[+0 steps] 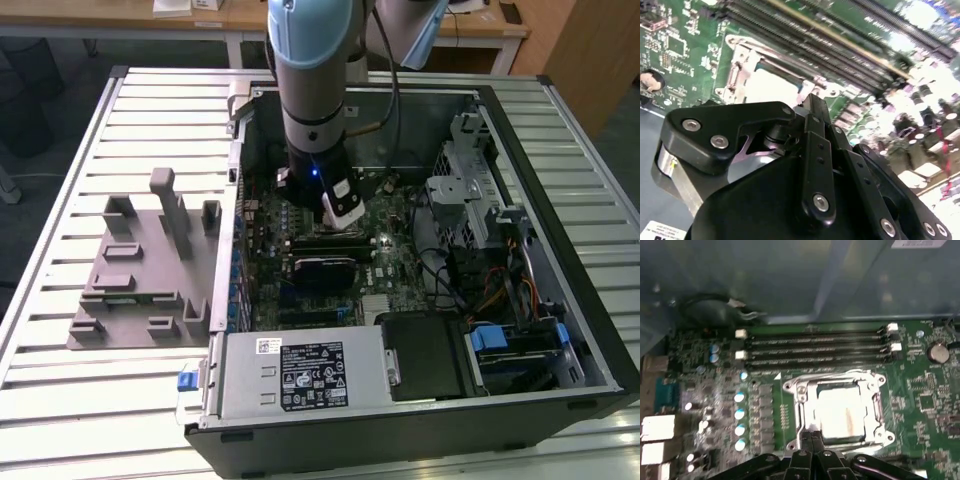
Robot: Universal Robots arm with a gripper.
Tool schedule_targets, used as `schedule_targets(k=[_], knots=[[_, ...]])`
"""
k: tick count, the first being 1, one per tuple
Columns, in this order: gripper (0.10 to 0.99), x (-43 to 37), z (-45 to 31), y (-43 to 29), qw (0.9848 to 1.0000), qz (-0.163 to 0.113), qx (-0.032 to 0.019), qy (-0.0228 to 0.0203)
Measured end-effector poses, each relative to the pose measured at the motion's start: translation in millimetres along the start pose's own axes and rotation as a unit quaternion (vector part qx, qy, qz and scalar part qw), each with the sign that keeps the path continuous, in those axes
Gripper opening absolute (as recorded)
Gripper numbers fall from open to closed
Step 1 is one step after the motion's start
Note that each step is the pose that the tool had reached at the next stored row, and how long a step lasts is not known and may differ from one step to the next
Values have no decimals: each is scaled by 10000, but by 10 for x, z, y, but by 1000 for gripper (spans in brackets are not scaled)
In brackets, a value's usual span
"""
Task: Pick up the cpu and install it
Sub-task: 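Install the second cpu locking lever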
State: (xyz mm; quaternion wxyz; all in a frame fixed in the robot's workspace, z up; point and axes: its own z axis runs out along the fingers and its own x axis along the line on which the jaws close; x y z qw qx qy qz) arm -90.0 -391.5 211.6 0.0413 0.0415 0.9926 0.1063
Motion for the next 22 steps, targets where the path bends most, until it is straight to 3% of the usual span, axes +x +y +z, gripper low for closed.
schedule_targets(k=[4,10,17,22], knots=[[106,-63,24,75,10000,-8,86,-6],[106,-154,52,152,9996,-25,277,-18],[106,-259,90,260,9990,-38,452,-15],[106,-307,114,344,9987,-40,507,-7]])
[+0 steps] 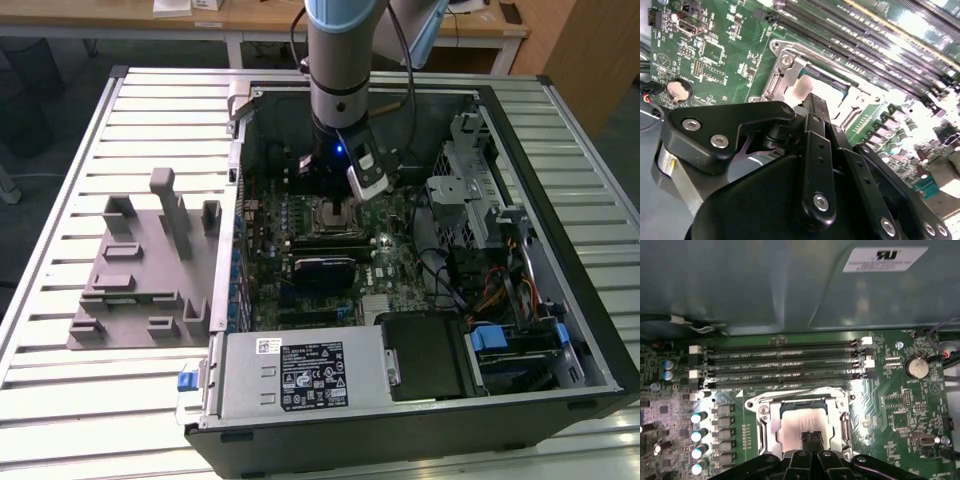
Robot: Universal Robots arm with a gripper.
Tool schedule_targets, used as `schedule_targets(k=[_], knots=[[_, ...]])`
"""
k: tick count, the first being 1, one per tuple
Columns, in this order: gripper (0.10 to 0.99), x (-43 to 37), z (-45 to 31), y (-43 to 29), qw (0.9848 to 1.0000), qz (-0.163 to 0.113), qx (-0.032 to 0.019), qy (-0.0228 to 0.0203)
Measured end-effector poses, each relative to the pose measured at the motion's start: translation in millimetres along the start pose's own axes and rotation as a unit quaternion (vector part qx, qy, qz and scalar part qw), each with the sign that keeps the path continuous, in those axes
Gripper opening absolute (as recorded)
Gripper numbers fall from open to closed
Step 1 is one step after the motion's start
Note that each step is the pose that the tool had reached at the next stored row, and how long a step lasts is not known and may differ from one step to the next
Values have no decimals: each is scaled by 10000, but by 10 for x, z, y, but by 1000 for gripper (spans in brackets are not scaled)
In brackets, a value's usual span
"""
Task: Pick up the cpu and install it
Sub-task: 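Install the second cpu locking lever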
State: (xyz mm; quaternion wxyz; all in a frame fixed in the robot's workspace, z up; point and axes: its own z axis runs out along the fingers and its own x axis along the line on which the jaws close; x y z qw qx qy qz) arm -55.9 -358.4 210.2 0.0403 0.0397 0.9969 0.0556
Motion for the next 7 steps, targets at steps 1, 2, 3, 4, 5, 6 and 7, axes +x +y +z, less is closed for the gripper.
schedule_targets(k=[1,2,3,4,5,6,7], knots=[[106,0,1,2,10000,0,1,0],[106,0,1,1,10000,-1,1,-1],[106,0,0,1,10000,-1,2,0],[106,0,1,2,10000,-1,3,-1],[106,0,0,2,10000,-1,5,-1],[106,0,1,2,10000,-1,5,-1],[106,0,1,2,10000,-1,6,-1]])
